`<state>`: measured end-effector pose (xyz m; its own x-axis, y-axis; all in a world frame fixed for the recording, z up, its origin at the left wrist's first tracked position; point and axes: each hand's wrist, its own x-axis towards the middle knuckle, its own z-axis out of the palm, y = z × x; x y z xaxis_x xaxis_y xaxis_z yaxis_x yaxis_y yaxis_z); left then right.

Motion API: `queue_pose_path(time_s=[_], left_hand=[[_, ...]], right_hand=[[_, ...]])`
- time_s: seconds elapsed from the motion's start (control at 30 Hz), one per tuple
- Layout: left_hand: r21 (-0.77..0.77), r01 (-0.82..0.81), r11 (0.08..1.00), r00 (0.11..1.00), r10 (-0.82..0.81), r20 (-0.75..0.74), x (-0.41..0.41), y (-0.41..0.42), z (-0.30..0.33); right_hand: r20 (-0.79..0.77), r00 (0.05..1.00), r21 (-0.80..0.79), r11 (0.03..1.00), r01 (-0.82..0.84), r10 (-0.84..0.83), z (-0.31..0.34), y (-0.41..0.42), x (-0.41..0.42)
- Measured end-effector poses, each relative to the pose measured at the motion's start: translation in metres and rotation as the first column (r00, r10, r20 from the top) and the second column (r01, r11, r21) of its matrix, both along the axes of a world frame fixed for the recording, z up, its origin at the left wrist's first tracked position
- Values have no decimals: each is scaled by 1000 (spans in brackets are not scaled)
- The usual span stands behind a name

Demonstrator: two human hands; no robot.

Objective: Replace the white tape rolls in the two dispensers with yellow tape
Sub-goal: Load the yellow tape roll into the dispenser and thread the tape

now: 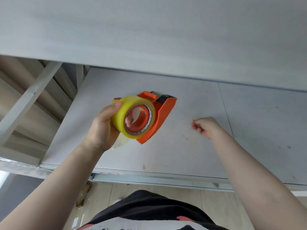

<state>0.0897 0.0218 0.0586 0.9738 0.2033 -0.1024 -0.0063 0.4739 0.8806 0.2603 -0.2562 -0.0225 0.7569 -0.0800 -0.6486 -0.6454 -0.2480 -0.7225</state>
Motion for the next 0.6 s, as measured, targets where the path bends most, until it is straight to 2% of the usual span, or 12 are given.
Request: queue_pose_path(time_s=[0.13,0.23,0.33,0.43,0.5,0.6], left_hand=[[85,-8,996,1000,10,-26,19,-12,14],[39,-71,997,997,72,-32,32,-23,21],[23,-126,992,990,127,-55,45,-30,23],[-5,-155,988,984,154,-94,55,-36,20],[-12,-173,985,978,170,-117,60,-38,18],[3,-196,981,970,194,-143,65,-39,14]], right_hand=[[60,998,-3,1000,-29,29,-6,23,-34],[54,993,16,994,-105,104,-3,45,-62],[-3,992,133,984,-122,124,-2,67,-86],[-191,979,369,929,-2,78,0,82,-104],[-336,941,532,834,149,47,5,89,-113],[-402,914,657,711,251,49,10,95,-120]])
